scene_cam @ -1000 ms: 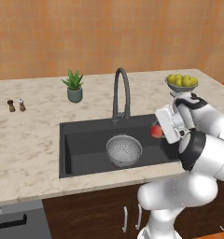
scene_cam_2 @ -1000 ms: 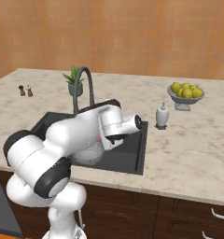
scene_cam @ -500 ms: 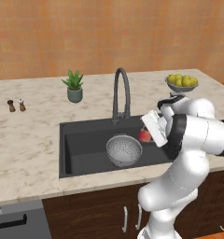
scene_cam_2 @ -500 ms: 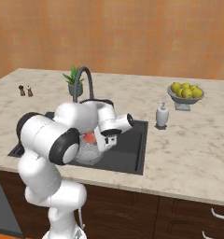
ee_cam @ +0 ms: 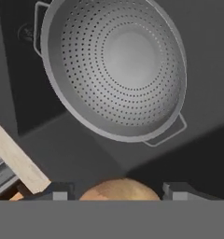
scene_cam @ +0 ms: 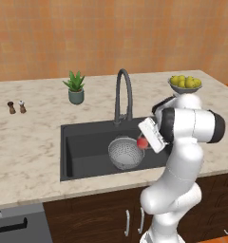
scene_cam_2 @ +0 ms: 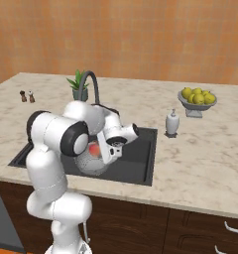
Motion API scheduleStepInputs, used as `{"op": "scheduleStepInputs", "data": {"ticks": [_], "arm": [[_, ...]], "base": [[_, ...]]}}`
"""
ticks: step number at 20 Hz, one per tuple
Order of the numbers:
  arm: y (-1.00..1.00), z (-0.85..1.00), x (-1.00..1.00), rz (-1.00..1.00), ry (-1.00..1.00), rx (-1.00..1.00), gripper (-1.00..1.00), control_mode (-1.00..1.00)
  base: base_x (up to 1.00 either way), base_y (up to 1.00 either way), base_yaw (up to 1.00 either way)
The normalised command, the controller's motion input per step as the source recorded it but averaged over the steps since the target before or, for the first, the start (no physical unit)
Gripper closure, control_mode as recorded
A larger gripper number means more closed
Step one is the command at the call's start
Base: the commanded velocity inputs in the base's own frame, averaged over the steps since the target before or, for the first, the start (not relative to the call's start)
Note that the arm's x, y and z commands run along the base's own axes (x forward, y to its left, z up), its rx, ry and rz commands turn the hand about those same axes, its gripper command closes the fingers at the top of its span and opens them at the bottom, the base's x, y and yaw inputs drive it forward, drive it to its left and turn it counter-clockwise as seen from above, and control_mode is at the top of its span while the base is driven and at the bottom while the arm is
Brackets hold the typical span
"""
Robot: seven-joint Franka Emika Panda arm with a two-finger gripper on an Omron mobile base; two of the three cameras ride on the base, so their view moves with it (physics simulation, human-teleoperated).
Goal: Put the colander in the sink, put the peach in the colander, and turn on the sink faucet and pour water over the colander.
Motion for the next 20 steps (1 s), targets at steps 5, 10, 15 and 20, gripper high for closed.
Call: {"op": "scheduleStepInputs", "data": {"ticks": [5,10,15,20], "arm": [[-0.03,-0.55,0.15,0.0,0.01,0.0,1.0,-1.0],[0.0,-0.41,0.32,0.0,0.01,0.0,1.0,-1.0],[0.0,-0.46,0.35,0.0,0.0,0.0,1.0,-1.0],[0.0,-0.46,0.33,0.0,0.0,0.0,1.0,-1.0]], "base": [[0.0,0.0,0.0],[0.0,0.0,0.0],[0.0,0.0,0.0],[0.0,0.0,0.0]]}}
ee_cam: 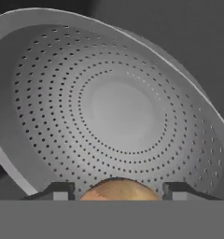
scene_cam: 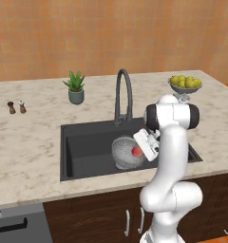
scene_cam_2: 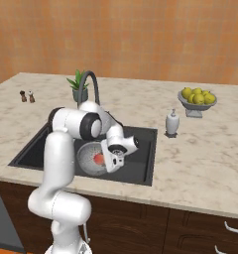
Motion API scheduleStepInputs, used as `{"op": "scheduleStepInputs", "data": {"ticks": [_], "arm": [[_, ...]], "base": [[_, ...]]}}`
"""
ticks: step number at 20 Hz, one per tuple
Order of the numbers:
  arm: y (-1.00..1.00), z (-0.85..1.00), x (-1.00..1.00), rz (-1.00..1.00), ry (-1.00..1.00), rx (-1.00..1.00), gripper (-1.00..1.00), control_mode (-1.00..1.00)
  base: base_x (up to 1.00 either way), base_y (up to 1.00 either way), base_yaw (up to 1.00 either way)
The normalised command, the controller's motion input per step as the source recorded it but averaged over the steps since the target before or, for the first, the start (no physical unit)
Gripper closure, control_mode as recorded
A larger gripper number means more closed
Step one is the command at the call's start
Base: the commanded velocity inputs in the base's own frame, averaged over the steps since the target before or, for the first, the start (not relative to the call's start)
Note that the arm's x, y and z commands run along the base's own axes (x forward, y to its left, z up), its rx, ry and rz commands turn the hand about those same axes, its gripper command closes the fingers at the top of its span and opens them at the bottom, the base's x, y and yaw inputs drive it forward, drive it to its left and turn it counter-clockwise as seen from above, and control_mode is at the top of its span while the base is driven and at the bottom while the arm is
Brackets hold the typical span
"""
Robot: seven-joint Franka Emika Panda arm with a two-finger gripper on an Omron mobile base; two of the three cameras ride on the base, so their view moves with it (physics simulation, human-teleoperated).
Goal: Put the colander in the sink, put the peach in the colander, and turn on the sink faucet and pour water over the colander.
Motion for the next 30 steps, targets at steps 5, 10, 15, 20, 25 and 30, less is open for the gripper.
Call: {"op": "scheduleStepInputs", "data": {"ticks": [5,10,15,20,25,30], "arm": [[0.0,-0.38,0.28,0.0,0.0,0.0,1.0,-1.0],[0.0,-0.1,0.06,0.0,-0.02,0.0,-1.0,-1.0],[0.15,0.19,-0.08,0.0,-0.02,0.0,-1.0,-1.0],[0.06,0.59,-0.25,-0.01,-0.04,0.0,-1.0,-1.0],[0.0,1.0,-0.81,0.0,-0.22,0.0,-1.0,-1.0],[-0.26,0.88,-1.0,-0.07,-0.42,0.09,-1.0,-1.0]], "base": [[0.0,0.0,0.0],[0.0,0.0,0.0],[0.0,0.0,0.0],[0.0,0.0,0.0],[0.0,0.0,0.0],[0.0,0.0,0.0]]}}
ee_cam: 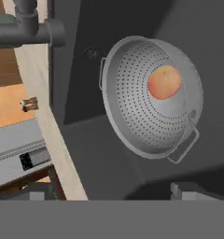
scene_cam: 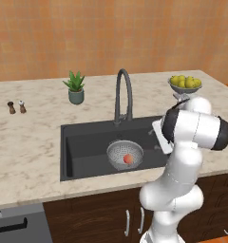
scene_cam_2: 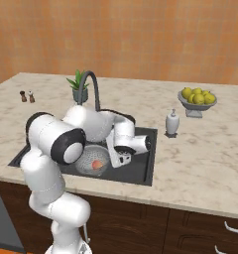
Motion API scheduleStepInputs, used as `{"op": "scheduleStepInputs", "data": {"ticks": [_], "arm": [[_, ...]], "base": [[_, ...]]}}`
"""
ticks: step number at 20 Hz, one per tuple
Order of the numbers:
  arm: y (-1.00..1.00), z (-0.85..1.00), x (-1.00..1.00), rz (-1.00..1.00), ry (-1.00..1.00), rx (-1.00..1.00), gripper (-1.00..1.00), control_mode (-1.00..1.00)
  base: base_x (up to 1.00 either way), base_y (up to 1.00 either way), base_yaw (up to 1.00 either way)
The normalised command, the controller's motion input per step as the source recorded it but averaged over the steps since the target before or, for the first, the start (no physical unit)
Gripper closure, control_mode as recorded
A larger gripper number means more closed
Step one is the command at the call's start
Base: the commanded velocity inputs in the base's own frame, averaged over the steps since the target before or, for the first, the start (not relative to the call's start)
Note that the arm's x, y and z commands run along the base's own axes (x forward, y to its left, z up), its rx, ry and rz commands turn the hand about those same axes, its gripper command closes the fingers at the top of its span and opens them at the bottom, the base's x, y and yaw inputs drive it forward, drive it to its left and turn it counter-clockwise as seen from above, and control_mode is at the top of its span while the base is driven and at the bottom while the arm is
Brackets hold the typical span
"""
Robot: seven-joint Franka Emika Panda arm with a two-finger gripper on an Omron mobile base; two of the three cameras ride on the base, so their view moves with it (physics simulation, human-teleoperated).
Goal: Put the colander in the sink, put the peach in the colander, and turn on the sink faucet and pour water over the colander.
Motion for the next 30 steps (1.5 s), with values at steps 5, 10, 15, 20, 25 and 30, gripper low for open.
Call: {"op": "scheduleStepInputs", "data": {"ticks": [5,10,15,20,25,30], "arm": [[-0.14,0.89,-0.68,-0.14,-0.29,0.2,-1.0,-1.0],[0.08,0.53,-0.08,-0.04,0.16,-0.07,-1.0,-1.0],[-0.02,0.47,-0.22,-0.39,0.0,0.34,-1.0,-1.0],[0.0,0.52,-0.07,-0.2,0.21,0.37,-1.0,-1.0],[-0.01,0.65,0.02,0.0,0.4,0.27,-1.0,-1.0],[-0.37,0.22,0.28,0.0,0.23,0.39,-1.0,-1.0]], "base": [[0.0,0.0,0.0],[0.0,0.0,0.0],[0.0,0.0,0.0],[0.0,0.0,0.0],[0.0,0.0,0.0],[0.0,0.0,0.0]]}}
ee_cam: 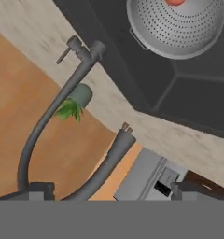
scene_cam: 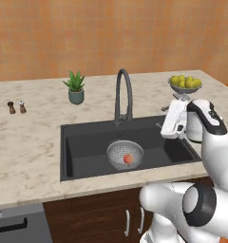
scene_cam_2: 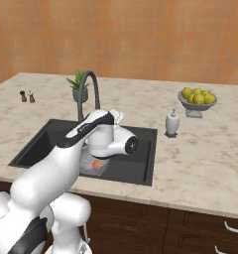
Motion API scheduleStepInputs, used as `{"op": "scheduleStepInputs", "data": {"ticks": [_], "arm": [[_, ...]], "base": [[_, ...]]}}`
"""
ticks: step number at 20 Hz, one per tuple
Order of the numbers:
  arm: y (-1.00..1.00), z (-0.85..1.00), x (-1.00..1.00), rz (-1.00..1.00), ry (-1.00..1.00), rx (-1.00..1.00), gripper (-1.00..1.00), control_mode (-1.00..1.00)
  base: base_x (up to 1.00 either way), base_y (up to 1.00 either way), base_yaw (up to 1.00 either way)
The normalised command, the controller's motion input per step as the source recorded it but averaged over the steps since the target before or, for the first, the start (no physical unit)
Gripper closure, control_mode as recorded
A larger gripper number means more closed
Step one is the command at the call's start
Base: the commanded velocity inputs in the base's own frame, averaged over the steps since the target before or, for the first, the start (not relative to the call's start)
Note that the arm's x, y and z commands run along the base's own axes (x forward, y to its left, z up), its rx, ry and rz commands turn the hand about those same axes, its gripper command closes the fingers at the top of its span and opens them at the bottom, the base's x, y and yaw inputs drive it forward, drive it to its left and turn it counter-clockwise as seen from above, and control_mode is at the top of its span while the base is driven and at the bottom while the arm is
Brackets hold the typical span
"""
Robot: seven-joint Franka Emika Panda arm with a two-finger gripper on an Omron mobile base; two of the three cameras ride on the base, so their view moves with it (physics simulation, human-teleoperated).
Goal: Put the colander in the sink, put the peach in the colander, and turn on the sink faucet and pour water over the colander.
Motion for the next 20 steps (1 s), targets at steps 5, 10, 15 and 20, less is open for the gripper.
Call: {"op": "scheduleStepInputs", "data": {"ticks": [5,10,15,20], "arm": [[-0.29,-0.18,0.37,-0.01,0.0,0.44,-1.0,-1.0],[-0.01,-0.12,0.39,-0.01,-0.02,0.29,-1.0,-1.0],[0.18,0.0,0.37,0.0,0.14,0.0,-1.0,-1.0],[0.26,0.0,0.33,0.0,0.22,-0.1,-1.0,-1.0]], "base": [[0.0,0.0,0.0],[0.0,0.0,0.0],[0.0,0.0,0.0],[0.0,0.0,0.0]]}}
